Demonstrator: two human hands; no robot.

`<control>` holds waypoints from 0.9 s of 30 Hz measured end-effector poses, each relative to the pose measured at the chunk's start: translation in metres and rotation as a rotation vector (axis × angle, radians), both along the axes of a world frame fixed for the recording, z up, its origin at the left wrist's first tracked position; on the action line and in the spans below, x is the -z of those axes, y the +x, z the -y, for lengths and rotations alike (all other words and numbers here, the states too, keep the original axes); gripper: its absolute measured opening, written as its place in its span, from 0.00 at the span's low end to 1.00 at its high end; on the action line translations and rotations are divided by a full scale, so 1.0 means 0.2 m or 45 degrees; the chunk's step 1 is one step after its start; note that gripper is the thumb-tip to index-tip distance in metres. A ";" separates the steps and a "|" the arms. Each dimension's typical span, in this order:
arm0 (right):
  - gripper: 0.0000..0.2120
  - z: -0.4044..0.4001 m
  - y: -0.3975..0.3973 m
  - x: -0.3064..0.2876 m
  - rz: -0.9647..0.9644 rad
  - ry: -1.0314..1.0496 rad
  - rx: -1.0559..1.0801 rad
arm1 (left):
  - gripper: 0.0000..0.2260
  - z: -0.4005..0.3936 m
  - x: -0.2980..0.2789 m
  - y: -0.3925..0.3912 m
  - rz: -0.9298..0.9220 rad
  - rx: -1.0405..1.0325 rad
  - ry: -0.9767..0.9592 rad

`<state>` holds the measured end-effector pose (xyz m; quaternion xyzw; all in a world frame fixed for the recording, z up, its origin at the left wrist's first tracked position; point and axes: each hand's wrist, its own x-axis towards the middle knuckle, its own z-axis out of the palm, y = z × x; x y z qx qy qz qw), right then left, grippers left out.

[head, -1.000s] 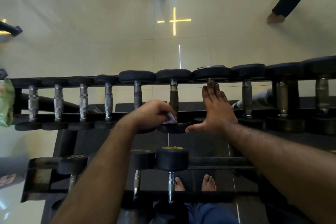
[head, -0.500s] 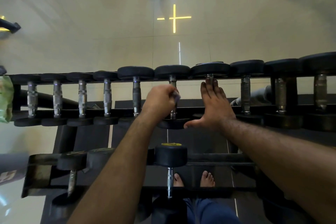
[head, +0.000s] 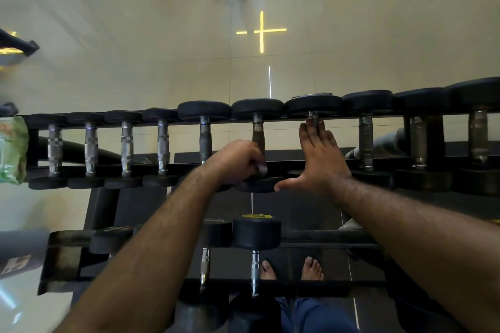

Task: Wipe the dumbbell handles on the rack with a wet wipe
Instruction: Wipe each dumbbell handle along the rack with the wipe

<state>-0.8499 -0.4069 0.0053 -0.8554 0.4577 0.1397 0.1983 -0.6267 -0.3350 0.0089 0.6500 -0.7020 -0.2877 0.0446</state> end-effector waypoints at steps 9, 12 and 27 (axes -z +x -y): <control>0.81 -0.01 0.00 0.01 0.004 -0.029 0.010 | 0.08 0.17 0.20 -0.04 0.340 0.024 -0.832; 0.81 0.00 0.00 0.03 0.008 -0.048 0.014 | 0.08 0.17 0.12 -0.09 0.542 0.402 -0.431; 0.55 -0.25 0.20 -0.01 0.096 -0.135 -0.632 | 0.20 -0.30 -0.14 0.00 -1.512 -1.759 -0.052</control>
